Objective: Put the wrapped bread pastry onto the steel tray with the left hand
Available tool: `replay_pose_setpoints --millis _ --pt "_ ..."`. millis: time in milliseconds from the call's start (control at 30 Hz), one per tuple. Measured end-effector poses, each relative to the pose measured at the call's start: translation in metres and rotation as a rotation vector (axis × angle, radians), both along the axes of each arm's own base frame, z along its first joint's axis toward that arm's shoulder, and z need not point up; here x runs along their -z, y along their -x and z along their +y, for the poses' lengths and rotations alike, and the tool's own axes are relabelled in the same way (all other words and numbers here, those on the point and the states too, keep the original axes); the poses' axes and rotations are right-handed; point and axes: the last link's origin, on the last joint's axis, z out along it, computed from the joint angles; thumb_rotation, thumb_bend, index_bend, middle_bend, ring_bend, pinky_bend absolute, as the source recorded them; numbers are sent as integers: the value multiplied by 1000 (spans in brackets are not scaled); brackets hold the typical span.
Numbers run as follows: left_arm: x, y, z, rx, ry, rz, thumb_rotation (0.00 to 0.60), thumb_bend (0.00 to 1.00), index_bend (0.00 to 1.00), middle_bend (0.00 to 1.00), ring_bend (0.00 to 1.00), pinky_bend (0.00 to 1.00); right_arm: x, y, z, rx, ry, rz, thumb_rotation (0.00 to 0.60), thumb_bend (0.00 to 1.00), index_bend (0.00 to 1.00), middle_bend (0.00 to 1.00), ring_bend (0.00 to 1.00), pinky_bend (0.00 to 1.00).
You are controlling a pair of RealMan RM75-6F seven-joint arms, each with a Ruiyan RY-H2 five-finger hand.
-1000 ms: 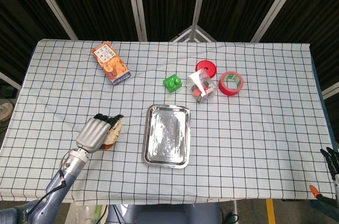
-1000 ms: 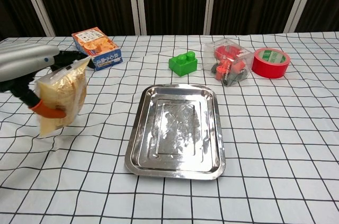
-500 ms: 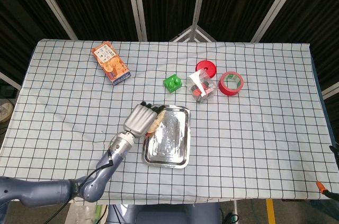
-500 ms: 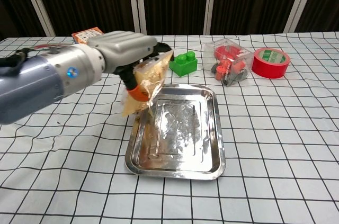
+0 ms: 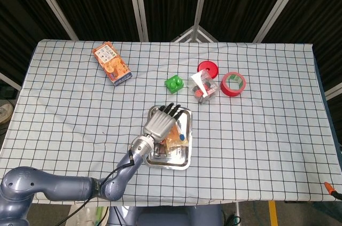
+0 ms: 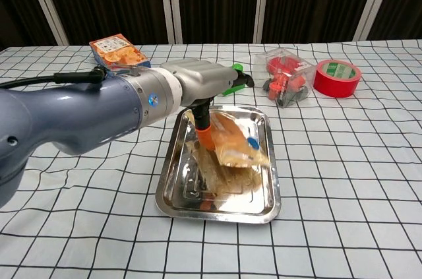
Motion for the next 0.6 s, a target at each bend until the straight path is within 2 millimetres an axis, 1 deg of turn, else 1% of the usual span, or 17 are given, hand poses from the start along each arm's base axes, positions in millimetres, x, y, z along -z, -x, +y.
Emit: replay_pose_setpoints --millis 133,200,300,400,533,600 --pt "-12 -2 -6 7 3 -12 600 96 0 0 0 133 0 -2 2 -4 4 5 600 297 0 0 0 0" --pt "-24 -1 -11 21 -3 -30 600 90 0 0 0 121 1 -3 4 -10 2 11 600 298 0 0 0 0" --pt "-44 6 -21 39 -7 -46 600 79 0 0 0 118 3 -5 5 -17 -4 17 600 298 0 0 0 0" --pt "-72 19 -35 43 -6 -54 600 68 0 0 0 110 6 -8 5 -29 -16 26 600 297 0 0 0 0" --pt "-120 49 -59 45 -51 -44 600 44 0 0 0 90 10 -15 7 -61 -26 45 600 297 0 0 0 0" --pt "-135 64 -68 48 -100 -31 600 41 0 0 0 88 12 -18 8 -77 -27 53 600 297 0 0 0 0"
